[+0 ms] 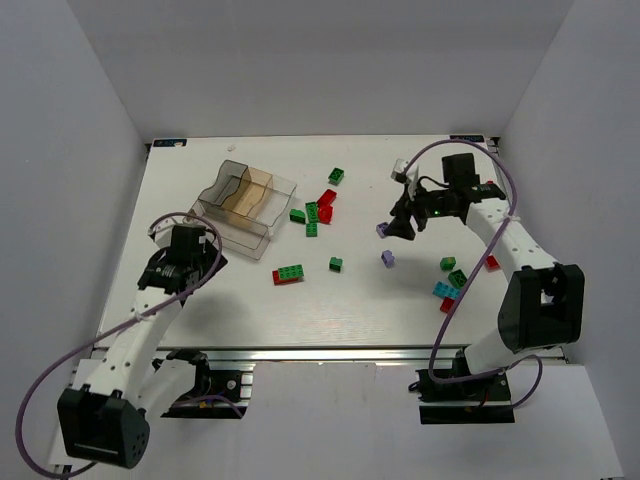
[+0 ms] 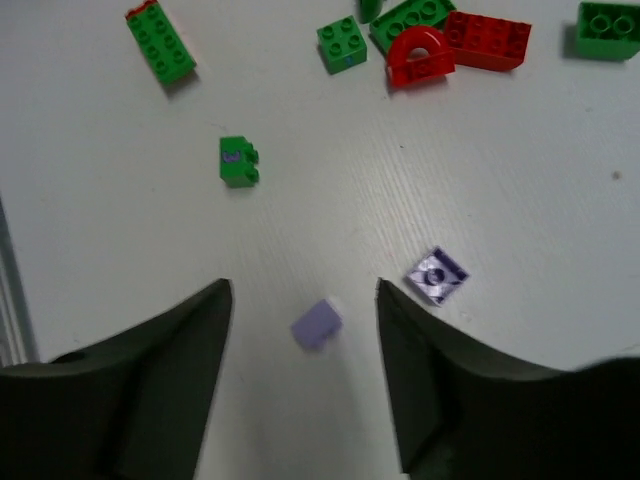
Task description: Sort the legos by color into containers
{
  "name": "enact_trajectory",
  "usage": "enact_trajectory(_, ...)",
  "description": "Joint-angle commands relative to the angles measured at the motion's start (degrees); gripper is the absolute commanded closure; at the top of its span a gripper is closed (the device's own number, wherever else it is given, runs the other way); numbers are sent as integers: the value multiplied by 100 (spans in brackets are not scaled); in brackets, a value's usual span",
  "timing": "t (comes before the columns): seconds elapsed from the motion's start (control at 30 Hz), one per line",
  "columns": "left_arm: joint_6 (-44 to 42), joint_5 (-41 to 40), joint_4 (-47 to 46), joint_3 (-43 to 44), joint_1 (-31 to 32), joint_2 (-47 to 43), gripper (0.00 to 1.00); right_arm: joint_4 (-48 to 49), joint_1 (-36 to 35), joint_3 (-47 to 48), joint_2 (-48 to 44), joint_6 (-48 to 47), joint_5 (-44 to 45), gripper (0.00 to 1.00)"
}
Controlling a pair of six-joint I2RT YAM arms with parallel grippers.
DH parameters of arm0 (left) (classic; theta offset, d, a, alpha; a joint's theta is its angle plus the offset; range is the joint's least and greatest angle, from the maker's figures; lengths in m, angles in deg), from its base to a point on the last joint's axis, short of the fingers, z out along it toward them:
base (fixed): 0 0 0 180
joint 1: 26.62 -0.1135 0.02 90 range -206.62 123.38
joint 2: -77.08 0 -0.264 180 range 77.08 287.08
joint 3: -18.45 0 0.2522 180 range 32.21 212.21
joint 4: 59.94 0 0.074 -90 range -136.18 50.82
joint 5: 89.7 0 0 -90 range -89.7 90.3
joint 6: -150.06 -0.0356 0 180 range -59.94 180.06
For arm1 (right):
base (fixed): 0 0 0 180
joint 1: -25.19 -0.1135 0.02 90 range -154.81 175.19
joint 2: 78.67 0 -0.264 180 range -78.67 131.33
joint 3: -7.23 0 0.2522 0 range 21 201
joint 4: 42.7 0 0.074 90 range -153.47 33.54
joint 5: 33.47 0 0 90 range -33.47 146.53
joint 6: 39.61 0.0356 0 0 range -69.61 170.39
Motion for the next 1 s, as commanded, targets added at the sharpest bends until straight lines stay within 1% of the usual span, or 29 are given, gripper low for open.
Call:
enact_trajectory(0.0,111,-768,708,440,2,376,16,355,-278,-122,5,167,280,26)
enact_trajectory(0.07,76,-1040,753,528,2,824,12,355,-409,-122,111,316,482,17)
enact_trajectory(0.17,-64,-1269,595,554,-50,1343,9,469,-594,-122,208,457,763,16)
enact_trajectory(0.23,-379,-1340,280,537,-120,1632,7,557,-656,-105,234,554,948,16)
enact_trajectory(0.33,-609,-1296,86,502,-200,1897,6,592,-691,-70,304,581,1107,16)
enact_trajectory(0.37,-670,-1235,15,476,-304,2046,6,592,-691,-61,313,589,1125,15)
enact_trajectory(0.57,-1329,-919,-688,230,-788,2311,6,557,-691,9,419,589,1248,14)
enact_trajectory(0.7,-1646,-489,-1127,194,-1105,2732,9,548,-674,19,454,581,1283,14)
enact_trajectory(0.83,-1734,-155,-1453,273,-1299,3022,19,522,-674,27,445,581,1301,13)
enact_trajectory(0.93,-1778,65,-1585,361,-1439,3215,23,504,-647,10,428,581,1309,13)
enact_trajectory(0.97,-1804,118,-1629,370,-1500,3260,27,522,-656,10,410,598,1301,14)
